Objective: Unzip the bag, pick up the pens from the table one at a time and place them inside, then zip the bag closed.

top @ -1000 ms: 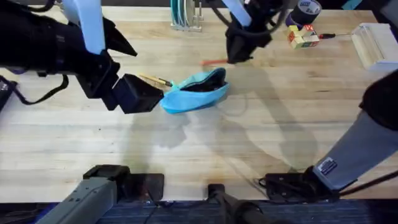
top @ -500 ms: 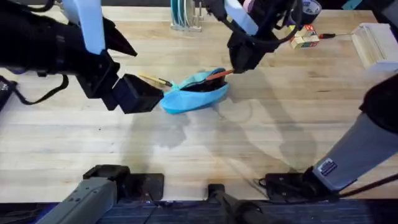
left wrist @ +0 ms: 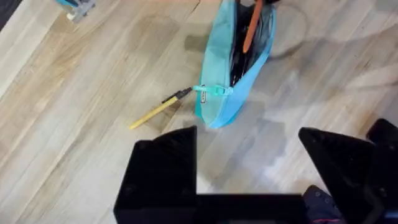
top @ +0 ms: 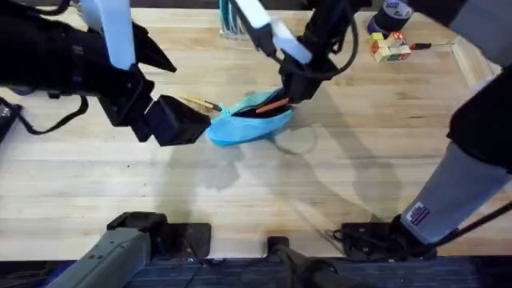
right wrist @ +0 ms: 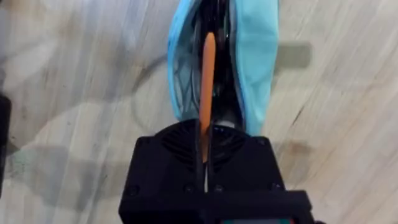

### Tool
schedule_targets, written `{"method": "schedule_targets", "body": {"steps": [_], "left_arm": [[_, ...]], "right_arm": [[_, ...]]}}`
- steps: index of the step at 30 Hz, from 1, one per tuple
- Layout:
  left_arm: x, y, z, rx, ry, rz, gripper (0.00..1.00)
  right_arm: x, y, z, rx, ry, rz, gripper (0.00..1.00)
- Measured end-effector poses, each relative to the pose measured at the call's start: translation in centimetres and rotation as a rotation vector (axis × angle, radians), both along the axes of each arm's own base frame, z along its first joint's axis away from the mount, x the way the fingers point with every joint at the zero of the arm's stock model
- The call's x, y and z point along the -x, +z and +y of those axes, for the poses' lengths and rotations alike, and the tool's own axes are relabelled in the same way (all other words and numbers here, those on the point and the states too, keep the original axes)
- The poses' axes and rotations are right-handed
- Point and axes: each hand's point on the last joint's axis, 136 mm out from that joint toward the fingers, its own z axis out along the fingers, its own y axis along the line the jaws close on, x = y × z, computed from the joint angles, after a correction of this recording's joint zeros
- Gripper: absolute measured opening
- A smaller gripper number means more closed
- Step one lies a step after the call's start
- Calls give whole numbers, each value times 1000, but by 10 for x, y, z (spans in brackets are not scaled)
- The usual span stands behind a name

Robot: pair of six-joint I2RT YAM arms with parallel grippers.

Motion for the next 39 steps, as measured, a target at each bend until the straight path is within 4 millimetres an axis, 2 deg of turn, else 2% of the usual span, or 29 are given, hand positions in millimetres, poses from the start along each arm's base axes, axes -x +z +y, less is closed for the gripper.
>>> {"method": "schedule_targets", "body": {"steps": [5,11,16,20,24,25,26,31,32,39], "left_arm": [[0,0,0,0,0,0,993],[0,0,0,0,0,0,993],[0,0,0,0,0,0,993],[0,0,0,0,0,0,993],[0,0,0,0,0,0,992],[0,0,0,0,0,0,993],[0,0,0,0,0,0,993],[0,0,0,0,0,0,993],[0,0,0,0,0,0,993],[0,0,0,0,0,0,993]], "right_arm": [[1,-9,15,-14,37,-14,31],[8,-13,42,-64,88,-15,33],[17,-30,61,-68,119,23,33],[24,-45,68,-49,130,60,32],[25,-49,69,-44,133,69,34],[25,-49,69,-44,132,69,64],[25,-49,70,-44,130,69,174],[21,-49,71,-52,130,54,892],[21,-50,72,-52,131,53,968],[21,-50,72,-53,131,52,995]]}}
